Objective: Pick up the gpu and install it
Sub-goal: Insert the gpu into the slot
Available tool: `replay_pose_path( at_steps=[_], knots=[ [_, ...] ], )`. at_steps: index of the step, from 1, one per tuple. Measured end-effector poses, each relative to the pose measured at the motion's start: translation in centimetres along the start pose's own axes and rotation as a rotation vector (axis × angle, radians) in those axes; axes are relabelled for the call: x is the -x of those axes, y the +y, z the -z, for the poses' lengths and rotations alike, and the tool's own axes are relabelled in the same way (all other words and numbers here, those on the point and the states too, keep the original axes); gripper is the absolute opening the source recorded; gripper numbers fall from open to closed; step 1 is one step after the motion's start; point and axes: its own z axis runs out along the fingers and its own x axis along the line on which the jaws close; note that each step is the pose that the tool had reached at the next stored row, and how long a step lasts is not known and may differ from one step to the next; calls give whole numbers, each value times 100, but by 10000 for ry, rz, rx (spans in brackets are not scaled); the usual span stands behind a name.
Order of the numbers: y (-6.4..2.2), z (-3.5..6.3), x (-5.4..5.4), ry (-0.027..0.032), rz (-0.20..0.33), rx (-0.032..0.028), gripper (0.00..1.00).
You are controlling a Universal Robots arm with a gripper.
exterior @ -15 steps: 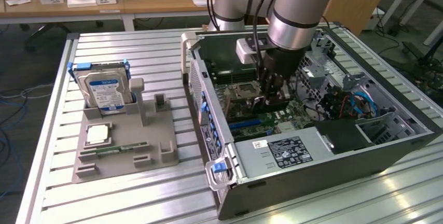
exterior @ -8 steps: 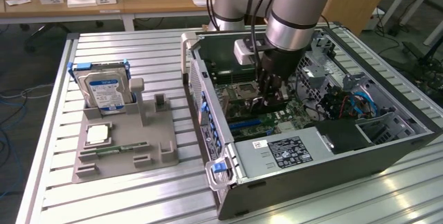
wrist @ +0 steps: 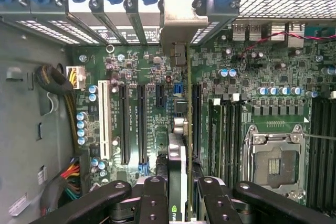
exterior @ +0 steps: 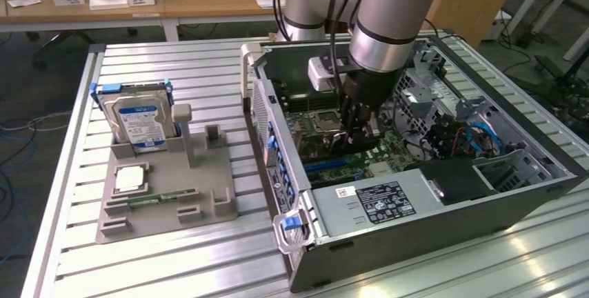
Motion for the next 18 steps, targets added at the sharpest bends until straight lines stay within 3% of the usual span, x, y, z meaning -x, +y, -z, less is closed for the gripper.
replay_pose_path(
  at_steps=[9,18],
  knots=[
    [21,-73,-4,-1,0,0,27],
    [54,-83,-17,0,1,-1,27]
  ],
)
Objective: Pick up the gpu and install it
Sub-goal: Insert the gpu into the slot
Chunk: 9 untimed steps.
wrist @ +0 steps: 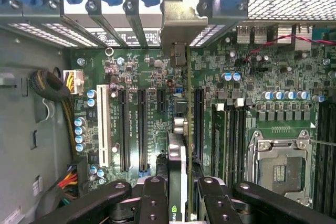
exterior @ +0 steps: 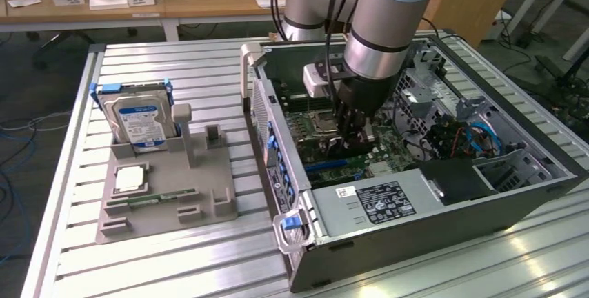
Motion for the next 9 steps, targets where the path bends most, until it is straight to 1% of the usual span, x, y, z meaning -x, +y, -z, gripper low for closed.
replay_pose_path(
  at_steps=[3,9],
  knots=[
    [36,-5,0,1,-1,1,27],
    [41,-18,23,-1,-28,-1,27]
  ],
)
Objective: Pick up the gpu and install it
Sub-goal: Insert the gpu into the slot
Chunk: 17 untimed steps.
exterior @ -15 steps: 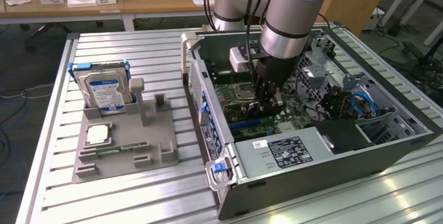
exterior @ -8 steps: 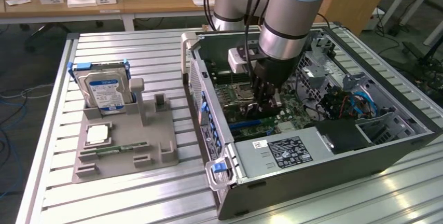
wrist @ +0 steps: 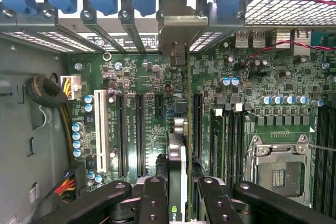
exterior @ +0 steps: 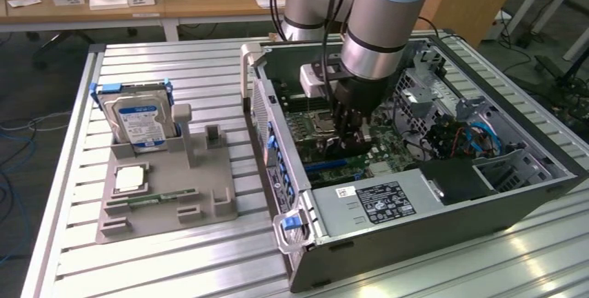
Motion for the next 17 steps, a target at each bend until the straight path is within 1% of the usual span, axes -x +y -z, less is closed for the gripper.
replay_pose_path(
  at_steps=[3,9,12,17],
  knots=[
    [4,-2,-1,4,-28,0,27],
    [47,-27,-2,2,-90,-4,27],
    [51,-47,-4,6,-151,-5,27],
    [53,-50,-4,5,-161,-6,27]
  ],
)
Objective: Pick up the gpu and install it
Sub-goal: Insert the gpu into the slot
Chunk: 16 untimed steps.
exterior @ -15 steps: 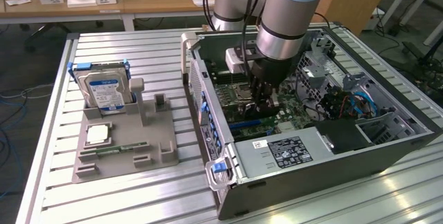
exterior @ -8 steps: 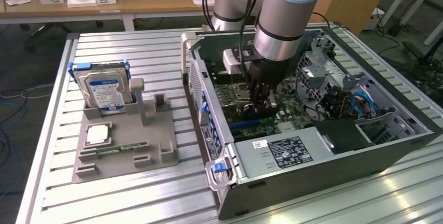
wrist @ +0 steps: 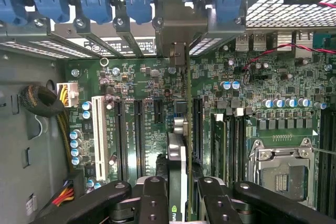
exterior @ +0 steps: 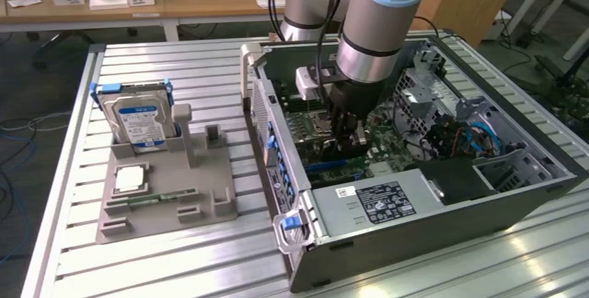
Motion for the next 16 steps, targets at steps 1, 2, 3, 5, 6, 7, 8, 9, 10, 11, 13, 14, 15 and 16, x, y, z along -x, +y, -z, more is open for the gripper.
replay_pose_path(
  at_steps=[1,2,3,5,6,7,8,9,10,11,13,14,15,16],
  knots=[
    [0,0,0,0,0,0,27],
    [0,-1,0,0,0,0,27],
    [0,-9,0,-5,0,-2,27],
    [1,-27,-1,-1,-2,3,27],
    [1,-33,-1,-1,-2,6,27],
    [1,-38,-1,0,-3,6,27],
    [1,-46,-2,0,-4,7,27],
    [1,-56,-2,0,-4,7,27],
    [1,-64,-2,0,-5,7,27],
    [1,-71,-3,3,-5,9,27],
    [2,-88,-4,0,-7,8,27],
    [2,-92,-4,1,-7,7,27],
    [2,-93,-4,3,-7,8,27],
    [2,-94,-4,4,-7,8,27]
  ],
)
